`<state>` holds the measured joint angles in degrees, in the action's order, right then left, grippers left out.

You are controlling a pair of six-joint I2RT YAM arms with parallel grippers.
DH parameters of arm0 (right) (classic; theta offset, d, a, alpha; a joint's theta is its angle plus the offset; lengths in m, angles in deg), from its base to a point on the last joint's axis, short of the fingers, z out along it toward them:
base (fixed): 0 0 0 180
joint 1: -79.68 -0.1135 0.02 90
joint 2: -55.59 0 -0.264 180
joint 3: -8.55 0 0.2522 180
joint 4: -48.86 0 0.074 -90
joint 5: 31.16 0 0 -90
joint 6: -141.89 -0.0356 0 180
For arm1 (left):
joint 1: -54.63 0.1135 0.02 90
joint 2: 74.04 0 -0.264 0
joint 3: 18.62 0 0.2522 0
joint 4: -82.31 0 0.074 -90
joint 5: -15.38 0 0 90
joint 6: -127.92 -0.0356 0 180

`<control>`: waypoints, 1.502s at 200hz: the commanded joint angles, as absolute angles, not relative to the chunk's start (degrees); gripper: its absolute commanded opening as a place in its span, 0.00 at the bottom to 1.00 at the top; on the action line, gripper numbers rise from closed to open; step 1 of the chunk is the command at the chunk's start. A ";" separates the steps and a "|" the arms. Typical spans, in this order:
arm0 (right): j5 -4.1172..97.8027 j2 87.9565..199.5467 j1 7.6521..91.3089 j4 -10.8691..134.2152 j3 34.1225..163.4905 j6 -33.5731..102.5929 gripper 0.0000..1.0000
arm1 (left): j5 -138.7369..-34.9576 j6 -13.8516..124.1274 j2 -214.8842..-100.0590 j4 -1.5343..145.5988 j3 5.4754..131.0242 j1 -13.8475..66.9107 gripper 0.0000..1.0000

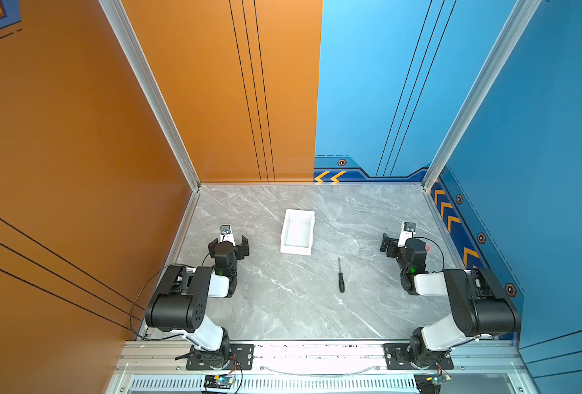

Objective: Put the screwdriver in the bin
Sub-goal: Pick up the screwdriver from the center of the table.

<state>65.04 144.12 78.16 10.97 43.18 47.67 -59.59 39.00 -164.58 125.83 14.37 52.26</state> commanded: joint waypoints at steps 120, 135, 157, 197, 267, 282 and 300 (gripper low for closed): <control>66.03 144.27 77.91 11.01 43.98 48.67 1.00 | -67.90 36.33 -163.87 122.69 16.58 52.69 0.98; 66.11 144.23 77.92 10.87 43.87 48.64 1.00 | -66.96 36.57 -163.85 122.69 16.57 52.61 0.98; 66.18 144.19 77.92 10.86 43.90 48.65 1.00 | -67.08 36.81 -162.84 121.57 16.81 52.87 0.98; 73.56 137.98 77.75 28.47 50.82 46.12 1.00 | -68.84 35.31 -155.13 100.11 25.37 51.91 0.98; 77.63 128.34 70.69 79.65 76.24 30.17 1.00 | -75.15 29.55 -155.70 48.56 53.55 48.59 0.98; 79.37 127.16 66.22 85.36 77.95 28.13 1.00 | -75.24 30.45 -157.27 38.11 61.45 47.68 0.98; 80.81 126.56 60.00 92.70 80.09 26.61 0.99 | -77.99 31.11 -159.00 28.20 68.14 46.92 0.98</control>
<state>77.50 127.42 66.38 71.25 77.95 32.61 -74.17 31.26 -157.13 50.81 60.81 47.82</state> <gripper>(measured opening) 0.999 0.978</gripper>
